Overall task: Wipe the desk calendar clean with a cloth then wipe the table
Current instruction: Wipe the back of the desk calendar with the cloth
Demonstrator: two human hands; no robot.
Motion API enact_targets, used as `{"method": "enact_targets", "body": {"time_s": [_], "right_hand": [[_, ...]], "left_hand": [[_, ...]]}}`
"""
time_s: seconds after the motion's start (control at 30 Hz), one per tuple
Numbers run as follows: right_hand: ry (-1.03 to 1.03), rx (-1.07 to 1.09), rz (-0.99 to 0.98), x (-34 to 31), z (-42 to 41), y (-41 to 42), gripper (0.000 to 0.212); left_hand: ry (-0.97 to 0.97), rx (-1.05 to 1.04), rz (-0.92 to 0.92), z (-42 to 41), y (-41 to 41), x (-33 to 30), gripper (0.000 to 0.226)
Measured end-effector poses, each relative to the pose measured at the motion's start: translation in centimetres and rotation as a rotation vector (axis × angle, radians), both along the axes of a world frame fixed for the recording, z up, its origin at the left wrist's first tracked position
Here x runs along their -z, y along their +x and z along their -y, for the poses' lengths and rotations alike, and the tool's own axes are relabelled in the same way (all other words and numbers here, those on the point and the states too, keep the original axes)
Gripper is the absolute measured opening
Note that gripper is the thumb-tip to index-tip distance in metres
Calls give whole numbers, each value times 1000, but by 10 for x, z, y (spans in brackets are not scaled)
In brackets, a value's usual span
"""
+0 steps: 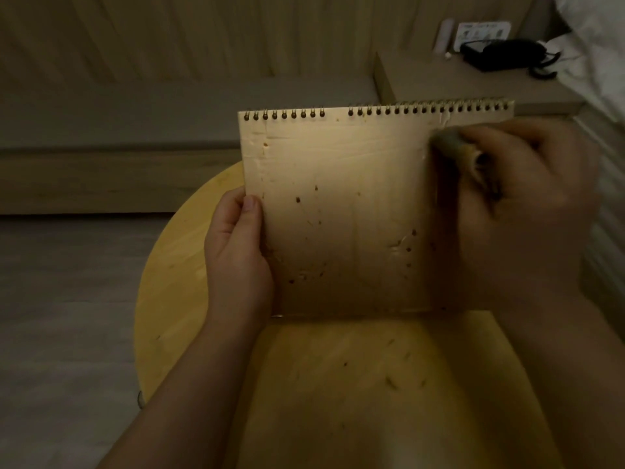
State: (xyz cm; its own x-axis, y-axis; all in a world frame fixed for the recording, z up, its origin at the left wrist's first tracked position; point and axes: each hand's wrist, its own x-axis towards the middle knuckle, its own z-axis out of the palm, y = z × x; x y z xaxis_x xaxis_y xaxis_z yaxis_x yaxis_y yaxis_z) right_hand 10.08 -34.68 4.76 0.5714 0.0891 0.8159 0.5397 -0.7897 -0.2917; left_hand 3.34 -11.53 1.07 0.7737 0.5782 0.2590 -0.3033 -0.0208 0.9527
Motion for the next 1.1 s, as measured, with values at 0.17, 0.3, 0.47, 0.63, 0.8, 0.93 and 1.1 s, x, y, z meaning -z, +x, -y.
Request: {"method": "enact_targets", "body": {"time_s": [0.17,0.3,0.47,0.63,0.8,0.93,1.1], "right_hand": [[68,14,111,14,22,3,23],[49,7,78,23,21,-5,23],[21,-30,39,25,5,-15,26],[38,-115,23,26,-24,-27,27],[108,-221,-9,22,-73,-44,27],[118,-344,-15,17,-114,-60,25],[111,-319,-12,17,-131,-62,23]], "left_hand": [[4,-8,-13,-2,3,2,35],[21,-26,-4,-2,4,2,34],[3,-23,5,-3,6,3,36],[-4,-22,9,-3,4,2,33],[-30,12,8,-2,2,-1,34],[-109,66,36,-2,2,-1,36],[-103,104,37,-3,0,1,33]]}}
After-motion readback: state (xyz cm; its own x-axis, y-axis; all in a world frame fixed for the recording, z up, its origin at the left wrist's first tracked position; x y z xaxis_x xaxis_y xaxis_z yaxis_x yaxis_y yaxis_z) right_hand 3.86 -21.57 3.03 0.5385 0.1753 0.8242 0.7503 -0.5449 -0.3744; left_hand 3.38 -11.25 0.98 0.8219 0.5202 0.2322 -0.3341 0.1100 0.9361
